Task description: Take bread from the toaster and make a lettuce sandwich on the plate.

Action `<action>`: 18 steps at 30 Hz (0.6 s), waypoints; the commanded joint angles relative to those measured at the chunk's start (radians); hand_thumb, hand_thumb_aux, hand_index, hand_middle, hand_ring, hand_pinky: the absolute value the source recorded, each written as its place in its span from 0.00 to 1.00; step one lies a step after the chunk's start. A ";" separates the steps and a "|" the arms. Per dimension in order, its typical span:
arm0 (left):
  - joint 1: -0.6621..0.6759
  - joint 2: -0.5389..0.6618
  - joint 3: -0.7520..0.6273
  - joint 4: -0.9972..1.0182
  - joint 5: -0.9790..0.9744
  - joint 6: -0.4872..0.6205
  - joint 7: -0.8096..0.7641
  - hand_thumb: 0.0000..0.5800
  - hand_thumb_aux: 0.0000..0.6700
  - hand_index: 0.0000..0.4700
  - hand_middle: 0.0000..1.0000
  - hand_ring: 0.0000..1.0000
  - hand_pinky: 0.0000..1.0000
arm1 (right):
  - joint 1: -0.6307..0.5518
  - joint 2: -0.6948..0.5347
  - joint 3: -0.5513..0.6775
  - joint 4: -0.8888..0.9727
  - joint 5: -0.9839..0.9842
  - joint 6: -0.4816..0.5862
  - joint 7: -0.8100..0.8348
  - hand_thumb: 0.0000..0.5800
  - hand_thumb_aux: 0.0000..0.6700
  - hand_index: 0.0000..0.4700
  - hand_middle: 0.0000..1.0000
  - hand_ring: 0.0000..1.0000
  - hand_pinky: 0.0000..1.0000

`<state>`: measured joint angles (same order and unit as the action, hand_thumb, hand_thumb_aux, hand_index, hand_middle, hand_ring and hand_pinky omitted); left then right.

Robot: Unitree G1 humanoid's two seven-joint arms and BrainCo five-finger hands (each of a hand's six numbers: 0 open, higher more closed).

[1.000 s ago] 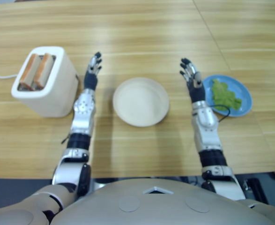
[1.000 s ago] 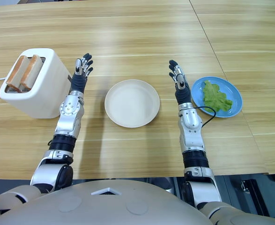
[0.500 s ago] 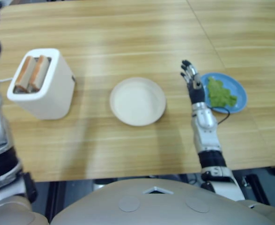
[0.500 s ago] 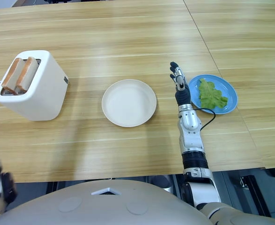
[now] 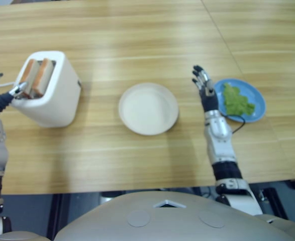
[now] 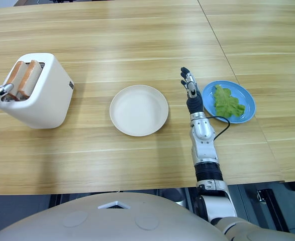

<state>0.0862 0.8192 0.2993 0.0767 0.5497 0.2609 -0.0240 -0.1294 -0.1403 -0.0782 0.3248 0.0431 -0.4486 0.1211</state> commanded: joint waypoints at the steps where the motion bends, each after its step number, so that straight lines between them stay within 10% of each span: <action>1: -0.020 0.003 -0.042 0.042 0.021 0.006 0.004 0.00 0.00 0.00 0.00 0.00 0.00 | 0.008 -0.005 -0.005 -0.018 0.002 0.013 0.002 0.00 0.00 0.00 0.00 0.00 0.00; 13: -0.038 -0.006 -0.114 0.039 0.108 0.034 0.060 0.00 0.00 0.00 0.00 0.00 0.00 | 0.025 -0.008 -0.008 -0.048 0.003 0.027 0.002 0.00 0.00 0.00 0.00 0.00 0.00; 14: -0.038 -0.007 -0.114 0.030 0.113 0.035 0.069 0.33 0.18 0.18 0.00 0.00 0.00 | 0.027 -0.007 -0.007 -0.048 0.002 0.027 0.001 0.00 0.00 0.00 0.00 0.00 0.00; 15: -0.037 -0.008 -0.111 0.018 0.118 0.032 0.082 0.33 0.18 0.18 0.00 0.00 0.00 | 0.028 -0.006 -0.006 -0.049 0.001 0.028 0.001 0.00 0.00 0.00 0.00 0.00 0.00; 16: -0.035 -0.009 -0.105 0.006 0.122 0.030 0.097 0.95 0.78 0.76 0.00 0.00 0.00 | 0.029 -0.005 -0.005 -0.048 0.001 0.028 0.001 0.00 0.00 0.00 0.00 0.00 0.00; 17: -0.031 -0.009 -0.096 -0.013 0.132 0.031 0.117 1.00 1.00 0.98 0.00 0.00 0.00 | 0.029 -0.005 -0.004 -0.047 0.000 0.029 0.001 0.00 0.00 0.00 0.00 0.00 0.00; 18: -0.028 -0.010 -0.085 -0.034 0.141 0.031 0.138 1.00 1.00 0.98 0.00 0.00 0.00 | 0.029 -0.005 -0.004 -0.046 0.000 0.029 0.001 0.00 0.00 0.00 0.00 0.00 0.00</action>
<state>0.0483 0.8164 0.2062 0.0694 0.6684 0.2908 0.0857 -0.1099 -0.1430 -0.0790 0.2912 0.0433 -0.4320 0.1218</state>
